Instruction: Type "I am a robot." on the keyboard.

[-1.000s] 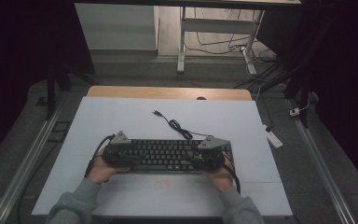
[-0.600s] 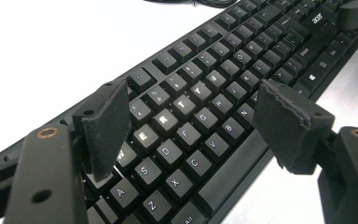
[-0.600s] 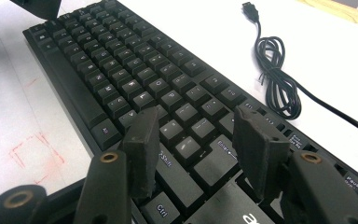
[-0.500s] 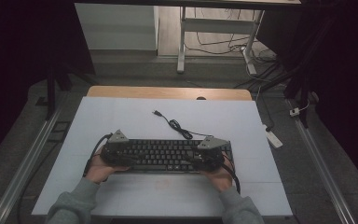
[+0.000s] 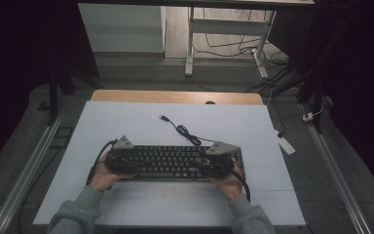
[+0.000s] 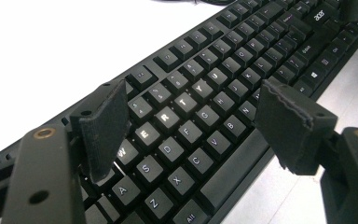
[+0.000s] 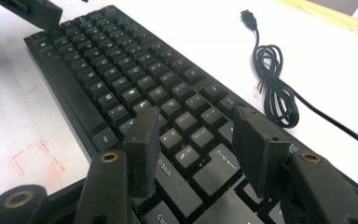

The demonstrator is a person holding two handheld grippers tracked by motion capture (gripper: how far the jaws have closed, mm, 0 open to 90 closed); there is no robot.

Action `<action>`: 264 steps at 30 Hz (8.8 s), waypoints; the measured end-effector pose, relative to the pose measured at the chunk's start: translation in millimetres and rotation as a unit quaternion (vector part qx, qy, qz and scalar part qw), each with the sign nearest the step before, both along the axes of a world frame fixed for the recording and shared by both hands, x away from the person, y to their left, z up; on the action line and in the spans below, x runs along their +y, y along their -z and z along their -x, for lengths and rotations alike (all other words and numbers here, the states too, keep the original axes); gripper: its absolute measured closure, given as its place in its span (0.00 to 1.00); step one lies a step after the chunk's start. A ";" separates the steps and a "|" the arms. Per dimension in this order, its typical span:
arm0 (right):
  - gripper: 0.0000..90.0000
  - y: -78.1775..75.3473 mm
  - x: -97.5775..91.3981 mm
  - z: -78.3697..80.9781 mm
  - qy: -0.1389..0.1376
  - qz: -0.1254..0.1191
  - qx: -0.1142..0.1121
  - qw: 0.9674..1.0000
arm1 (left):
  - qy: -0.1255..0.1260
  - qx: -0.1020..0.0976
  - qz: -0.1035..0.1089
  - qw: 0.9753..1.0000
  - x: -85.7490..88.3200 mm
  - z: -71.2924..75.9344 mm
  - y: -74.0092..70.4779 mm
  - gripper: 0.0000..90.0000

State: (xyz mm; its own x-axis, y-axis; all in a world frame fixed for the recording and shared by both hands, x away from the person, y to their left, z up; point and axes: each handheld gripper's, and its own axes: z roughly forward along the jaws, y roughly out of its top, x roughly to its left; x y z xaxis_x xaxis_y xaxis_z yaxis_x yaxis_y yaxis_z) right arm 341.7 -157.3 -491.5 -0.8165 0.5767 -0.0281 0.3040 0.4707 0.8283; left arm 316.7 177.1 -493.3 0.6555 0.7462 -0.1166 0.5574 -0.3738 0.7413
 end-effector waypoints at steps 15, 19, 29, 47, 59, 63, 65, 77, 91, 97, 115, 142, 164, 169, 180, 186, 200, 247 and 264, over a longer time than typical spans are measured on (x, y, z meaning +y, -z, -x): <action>0.58 -4.1 18.5 -10.5 -0.003 -0.016 0.001 1.000 | 0.002 0.000 -0.004 1.000 1.1 -0.8 0.9 0.29; 0.58 -2.5 24.0 -14.8 -0.001 -0.015 0.008 1.000 | 0.003 0.000 -0.005 1.000 1.1 -0.7 1.0 0.29; 0.69 -3.0 37.9 -21.4 -0.008 -0.014 0.014 1.000 | 0.005 0.000 -0.006 1.000 1.3 -0.6 1.1 0.28; 0.99 7.0 59.4 -32.6 -0.030 0.019 0.053 0.998 | 0.006 0.001 -0.009 1.000 1.8 -0.8 1.7 0.28; 0.99 20.0 73.0 -37.0 -0.037 0.039 0.069 0.996 | 0.006 0.001 -0.010 1.000 2.5 -1.1 2.2 0.28; 0.99 21.8 74.6 -38.2 -0.037 0.039 0.070 0.996 | 0.007 0.001 -0.011 1.000 2.6 -1.0 2.2 0.28; 0.99 22.4 75.3 -38.6 -0.036 0.045 0.070 0.996 | 0.008 0.001 -0.011 1.000 2.8 -0.9 2.0 0.28; 1.00 14.1 72.1 -33.8 -0.038 0.026 0.050 0.998 | 0.006 0.000 -0.010 1.000 3.8 -1.2 2.2 0.28; 0.72 -0.5 26.6 -13.1 -0.016 -0.012 0.030 0.999 | 0.000 -0.004 -0.011 1.000 4.7 -0.8 1.7 0.28; 0.66 -2.8 3.7 -1.5 0.000 -0.014 0.017 1.000 | -0.002 -0.004 -0.014 1.000 4.9 -1.2 2.2 0.28; 0.64 1.0 -23.1 6.3 0.017 -0.011 0.007 1.000 | -0.013 -0.011 -0.004 1.000 8.1 -0.2 0.0 0.29; 0.63 4.2 -23.0 6.2 0.019 -0.003 0.012 1.000 | -0.012 -0.015 -0.001 1.000 -2.7 -12.6 3.2 0.76; 0.63 5.0 -24.1 5.9 0.022 0.001 0.014 1.000 | 0.022 0.012 -0.048 0.999 -26.2 -30.1 20.4 0.99; 0.62 4.9 -24.7 5.6 0.024 0.002 0.014 1.000 | 0.022 0.014 -0.052 0.998 -27.7 -31.0 22.8 0.99; 0.62 5.3 -24.6 5.9 0.027 0.004 0.012 1.000 | 0.021 0.014 -0.056 0.998 -29.8 -31.9 24.6 0.99; 0.62 5.9 -24.0 6.0 0.025 0.003 0.014 1.000 | 0.028 0.017 -0.061 0.998 -31.7 -31.7 26.7 0.99; 0.62 7.3 -25.2 4.8 0.026 0.005 0.016 1.000 | -0.008 -0.030 0.000 1.000 -8.6 -14.1 -1.9 0.56; 1.00 0.9 45.7 -7.7 -0.070 0.029 0.051 0.996 | -0.018 -0.004 0.005 1.000 19.1 6.9 -1.1 0.29; 1.00 18.3 61.9 -9.6 -0.081 0.077 0.082 0.990 | -0.017 -0.003 0.002 1.000 18.1 7.6 -0.5 0.28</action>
